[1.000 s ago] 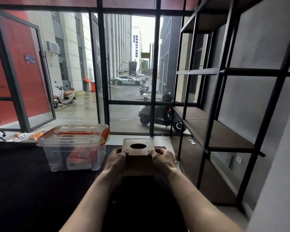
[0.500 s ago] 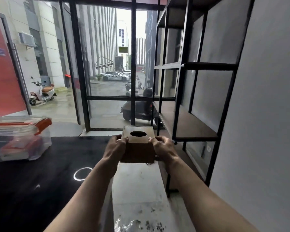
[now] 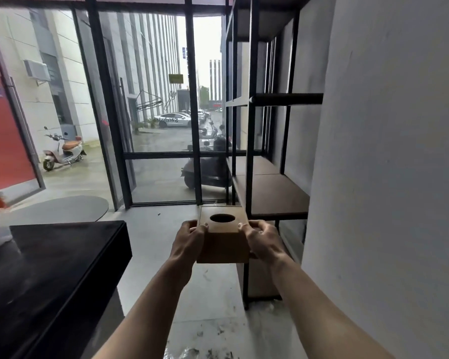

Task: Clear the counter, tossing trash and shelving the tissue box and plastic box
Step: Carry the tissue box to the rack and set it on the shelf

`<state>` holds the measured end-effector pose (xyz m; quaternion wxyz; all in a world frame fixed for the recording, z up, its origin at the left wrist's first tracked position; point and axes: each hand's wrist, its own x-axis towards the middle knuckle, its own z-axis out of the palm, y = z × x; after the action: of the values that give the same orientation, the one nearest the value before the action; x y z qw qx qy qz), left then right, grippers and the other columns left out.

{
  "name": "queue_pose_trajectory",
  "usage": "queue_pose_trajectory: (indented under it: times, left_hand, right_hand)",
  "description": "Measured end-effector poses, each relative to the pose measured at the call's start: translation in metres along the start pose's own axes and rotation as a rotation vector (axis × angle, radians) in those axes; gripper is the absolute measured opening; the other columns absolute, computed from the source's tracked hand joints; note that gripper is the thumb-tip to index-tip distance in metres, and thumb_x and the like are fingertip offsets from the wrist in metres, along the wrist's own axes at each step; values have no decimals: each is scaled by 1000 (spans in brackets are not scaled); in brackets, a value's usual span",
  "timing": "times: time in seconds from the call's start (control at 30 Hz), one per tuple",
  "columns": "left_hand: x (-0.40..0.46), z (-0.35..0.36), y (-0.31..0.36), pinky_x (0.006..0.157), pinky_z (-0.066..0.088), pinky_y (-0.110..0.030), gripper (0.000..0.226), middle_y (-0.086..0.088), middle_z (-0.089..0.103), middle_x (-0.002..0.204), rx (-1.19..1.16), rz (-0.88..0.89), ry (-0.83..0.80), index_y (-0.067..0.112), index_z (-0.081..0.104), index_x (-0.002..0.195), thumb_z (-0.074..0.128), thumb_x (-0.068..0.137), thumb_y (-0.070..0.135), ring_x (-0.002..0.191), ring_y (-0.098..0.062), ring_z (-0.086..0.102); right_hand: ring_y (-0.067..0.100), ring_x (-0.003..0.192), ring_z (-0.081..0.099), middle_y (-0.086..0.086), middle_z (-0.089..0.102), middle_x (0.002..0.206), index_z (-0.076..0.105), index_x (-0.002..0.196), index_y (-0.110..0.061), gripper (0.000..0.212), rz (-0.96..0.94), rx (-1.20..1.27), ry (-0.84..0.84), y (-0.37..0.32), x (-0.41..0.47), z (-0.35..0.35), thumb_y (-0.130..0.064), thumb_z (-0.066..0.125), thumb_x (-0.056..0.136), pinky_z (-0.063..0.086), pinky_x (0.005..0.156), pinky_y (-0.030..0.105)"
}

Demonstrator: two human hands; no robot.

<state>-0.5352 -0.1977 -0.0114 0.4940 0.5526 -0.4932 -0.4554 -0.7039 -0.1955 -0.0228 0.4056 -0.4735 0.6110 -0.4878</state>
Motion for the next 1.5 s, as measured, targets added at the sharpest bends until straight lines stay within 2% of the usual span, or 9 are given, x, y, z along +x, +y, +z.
queue_pose_trajectory:
  times: [0.23,0.4,0.73,0.83,0.97,1.13,1.3,1.4,1.5]
  left_hand:
    - [73,30,-12,63,45,-29,32,-15,60,120,-15,3,12,12,50,129,47,100,24,97,-24,58]
    - [159,41,-24,59,44,-27,32,-14,60,119,-44,0,24,12,49,129,46,100,25,89,-19,58]
    - [383,32,-5,59,46,-27,38,-15,60,121,-65,33,96,11,49,133,49,99,28,89,-17,59]
    - [433,31,-5,58,45,-27,37,-14,59,118,-71,16,104,11,49,132,50,99,28,86,-15,58]
    - [503,34,-9,60,44,-27,35,-12,58,117,-72,7,118,12,48,131,49,100,28,87,-14,57]
    - [604,39,-22,64,45,-30,34,-13,59,120,-53,-8,147,14,49,130,49,100,29,91,-19,58]
    - [731,47,-28,71,47,-34,30,-13,59,123,-22,-36,185,18,50,126,49,99,31,100,-25,58]
    - [808,53,-22,81,48,-38,32,-13,58,123,9,-67,200,19,49,127,49,99,33,107,-29,57]
    - [869,56,-17,81,49,-38,33,-12,59,124,-2,-71,192,21,48,127,52,97,36,108,-29,58]
  right_hand:
    - [33,112,69,15,68,128,62,130,-18,59,-13,-39,33,10,71,-1,-51,68,81,59,96,52]
    - [31,107,70,16,68,124,59,135,-14,47,-16,-62,-19,8,155,15,-37,66,95,61,93,46]
    - [29,102,73,6,74,115,64,116,-35,65,-22,-86,-25,-25,375,92,-70,64,62,62,89,52]
    - [26,103,71,1,73,114,66,122,-33,65,-21,-108,-8,-31,422,107,-69,64,68,61,91,48]
    - [27,104,72,5,75,114,66,125,-29,68,-24,-104,-27,-34,490,129,-65,65,67,60,93,51]
    - [27,105,71,5,73,114,67,116,-29,40,-34,-86,-56,-37,584,158,-50,70,82,59,95,48]
    - [27,98,74,4,77,104,70,103,-34,58,-3,-49,-86,-22,724,198,-67,64,56,61,92,50]
    - [29,101,73,7,77,108,70,111,-29,66,5,-27,-107,-28,802,215,-66,65,57,61,91,51]
    - [30,101,72,7,75,111,68,116,-29,67,7,1,-114,-41,860,229,-63,64,58,62,89,52]
